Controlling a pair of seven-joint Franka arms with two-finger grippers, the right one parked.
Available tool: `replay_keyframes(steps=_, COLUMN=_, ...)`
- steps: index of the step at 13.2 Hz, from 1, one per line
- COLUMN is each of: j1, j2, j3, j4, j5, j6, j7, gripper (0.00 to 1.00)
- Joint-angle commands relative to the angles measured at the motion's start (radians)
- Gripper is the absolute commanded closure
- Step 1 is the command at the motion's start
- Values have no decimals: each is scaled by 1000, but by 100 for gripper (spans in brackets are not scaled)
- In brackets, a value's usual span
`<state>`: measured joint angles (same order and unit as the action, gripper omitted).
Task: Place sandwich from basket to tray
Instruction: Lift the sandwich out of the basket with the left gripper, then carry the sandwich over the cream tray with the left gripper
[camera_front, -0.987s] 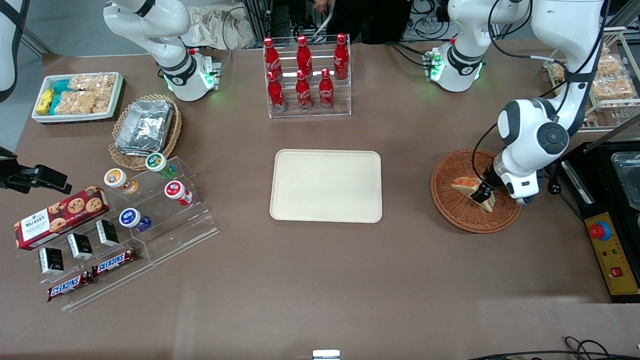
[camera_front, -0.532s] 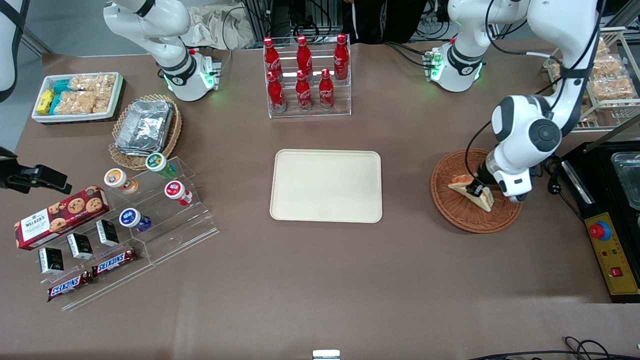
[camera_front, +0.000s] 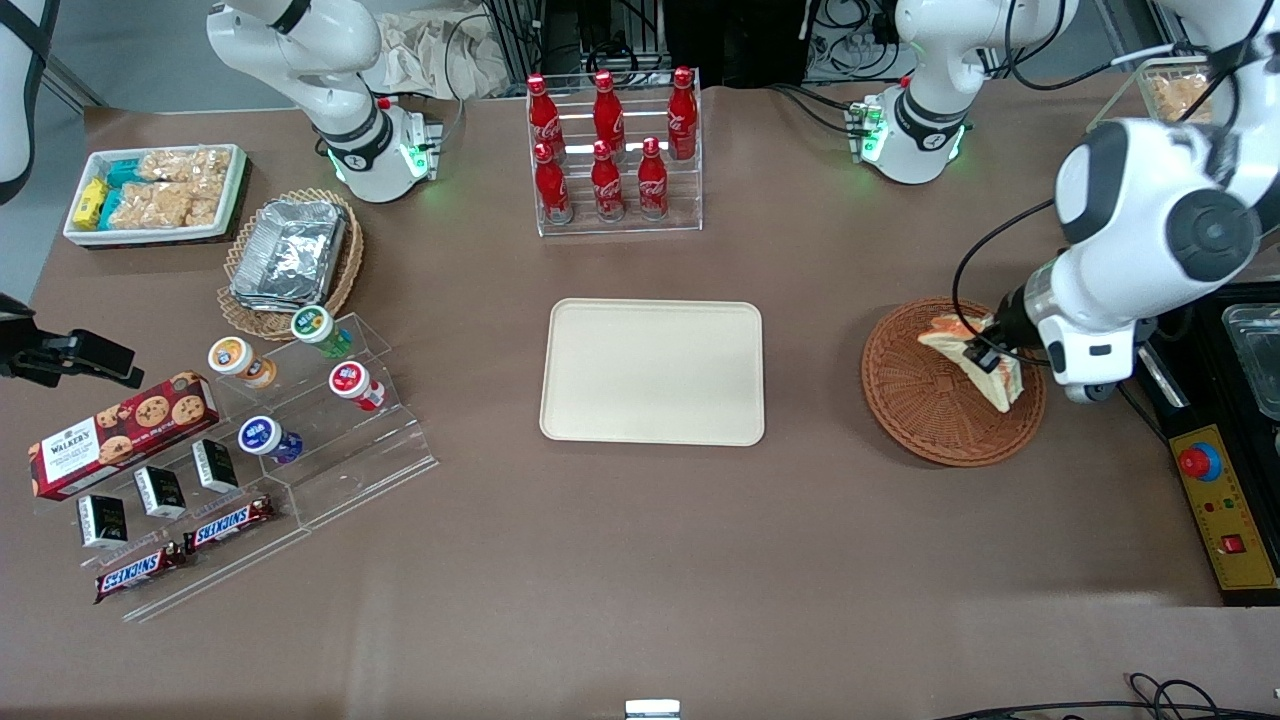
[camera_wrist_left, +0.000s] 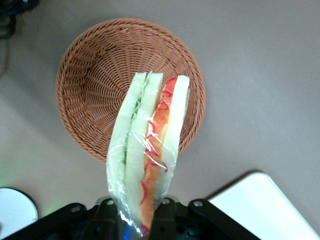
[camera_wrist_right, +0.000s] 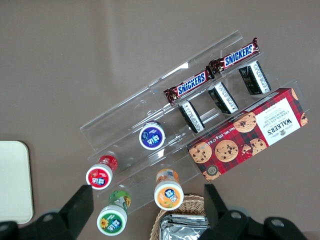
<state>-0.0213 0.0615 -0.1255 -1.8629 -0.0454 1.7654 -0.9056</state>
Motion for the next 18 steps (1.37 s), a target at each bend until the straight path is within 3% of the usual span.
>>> replay_keyframes(steps=1, j1=-2, j2=44, j3=-12, j4=135, j5=1, j6=-107, j7=155, gripper=88)
replay_keyframes(steps=7, j1=-40, j2=127, j3=-202, j4=137, j5=48, j6=-93, j7=376, gripper=85)
replay_keyframes(steps=10, j1=-185, j2=225, j3=-220, j4=139, j5=67, j6=-23, j7=323, gripper=86)
replay_keyframes(steps=12, j1=-291, j2=329, j3=-220, j4=175, j5=177, j6=-3, j7=214, gripper=86)
replay_keyframes(steps=13, j1=-330, j2=386, j3=-220, j4=207, j5=196, j6=2, j7=186, gripper=86)
replay_keyframes(steps=16, j1=-373, j2=507, j3=-217, j4=243, j5=210, j6=104, j7=136, gripper=86)
replay_keyframes(steps=18, j1=-378, j2=563, j3=-217, j4=246, j5=278, j6=126, j7=100, gripper=86)
